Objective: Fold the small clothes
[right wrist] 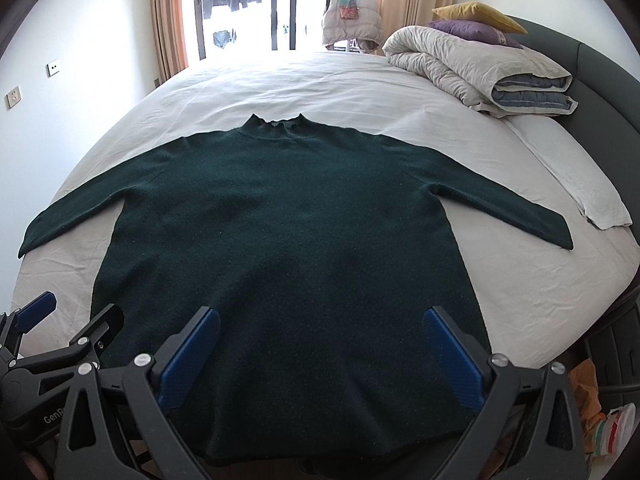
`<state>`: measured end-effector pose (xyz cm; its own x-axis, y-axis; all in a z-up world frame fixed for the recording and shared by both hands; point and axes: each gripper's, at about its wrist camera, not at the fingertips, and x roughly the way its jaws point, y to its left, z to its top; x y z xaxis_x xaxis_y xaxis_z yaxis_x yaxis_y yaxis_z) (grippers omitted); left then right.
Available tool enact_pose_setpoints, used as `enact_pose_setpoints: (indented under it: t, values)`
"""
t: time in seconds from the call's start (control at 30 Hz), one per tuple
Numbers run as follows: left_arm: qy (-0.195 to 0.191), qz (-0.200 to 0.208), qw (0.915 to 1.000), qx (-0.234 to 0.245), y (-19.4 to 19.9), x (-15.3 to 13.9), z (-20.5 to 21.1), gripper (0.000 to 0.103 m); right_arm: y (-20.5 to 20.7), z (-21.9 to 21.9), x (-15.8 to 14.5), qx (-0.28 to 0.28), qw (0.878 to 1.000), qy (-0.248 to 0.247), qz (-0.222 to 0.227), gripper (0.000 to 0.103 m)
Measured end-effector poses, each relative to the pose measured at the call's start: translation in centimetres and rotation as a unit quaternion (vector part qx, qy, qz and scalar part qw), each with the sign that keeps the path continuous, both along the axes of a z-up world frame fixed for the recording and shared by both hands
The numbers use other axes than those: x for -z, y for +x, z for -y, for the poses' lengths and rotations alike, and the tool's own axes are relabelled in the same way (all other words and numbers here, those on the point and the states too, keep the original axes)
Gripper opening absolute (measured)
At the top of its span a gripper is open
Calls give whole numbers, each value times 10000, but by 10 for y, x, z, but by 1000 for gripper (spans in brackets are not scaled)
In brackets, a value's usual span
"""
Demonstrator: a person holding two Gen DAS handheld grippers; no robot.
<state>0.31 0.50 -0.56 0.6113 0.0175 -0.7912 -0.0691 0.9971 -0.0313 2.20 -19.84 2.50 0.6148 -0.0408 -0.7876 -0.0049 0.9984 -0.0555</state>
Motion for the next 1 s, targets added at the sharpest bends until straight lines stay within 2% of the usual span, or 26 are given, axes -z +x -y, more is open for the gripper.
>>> enact_pose_setpoints:
  t: [1.0]
  values:
    - [-51, -54, 10000, -58, 1, 4, -2, 103, -3, 2, 8, 12, 10000, 35, -56, 103]
